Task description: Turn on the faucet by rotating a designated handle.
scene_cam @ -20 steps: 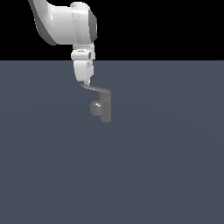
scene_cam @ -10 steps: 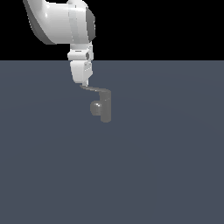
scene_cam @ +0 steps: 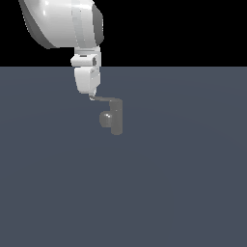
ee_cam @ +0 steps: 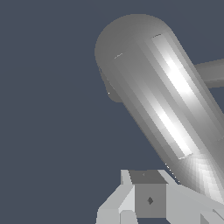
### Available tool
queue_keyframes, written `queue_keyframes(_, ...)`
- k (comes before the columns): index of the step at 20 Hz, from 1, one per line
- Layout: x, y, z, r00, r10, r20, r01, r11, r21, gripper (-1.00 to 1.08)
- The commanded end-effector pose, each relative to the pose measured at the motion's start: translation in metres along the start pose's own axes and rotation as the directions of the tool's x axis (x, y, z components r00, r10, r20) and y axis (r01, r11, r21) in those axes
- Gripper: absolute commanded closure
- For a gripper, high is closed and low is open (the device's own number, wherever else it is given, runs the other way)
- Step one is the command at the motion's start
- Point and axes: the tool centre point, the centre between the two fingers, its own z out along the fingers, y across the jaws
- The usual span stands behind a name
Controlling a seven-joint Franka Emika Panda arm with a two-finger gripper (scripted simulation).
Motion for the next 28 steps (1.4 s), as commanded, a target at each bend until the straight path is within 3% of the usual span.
queue_keyframes(1,-0.004,0.009,0.000,1.000,-0.005,0.001,0.005,1.000,-0.004,1.08)
queue_keyframes(28,0.031,0.067,0.000,1.000,-0.004,0.001,0.004,1.000,-0.003,1.08)
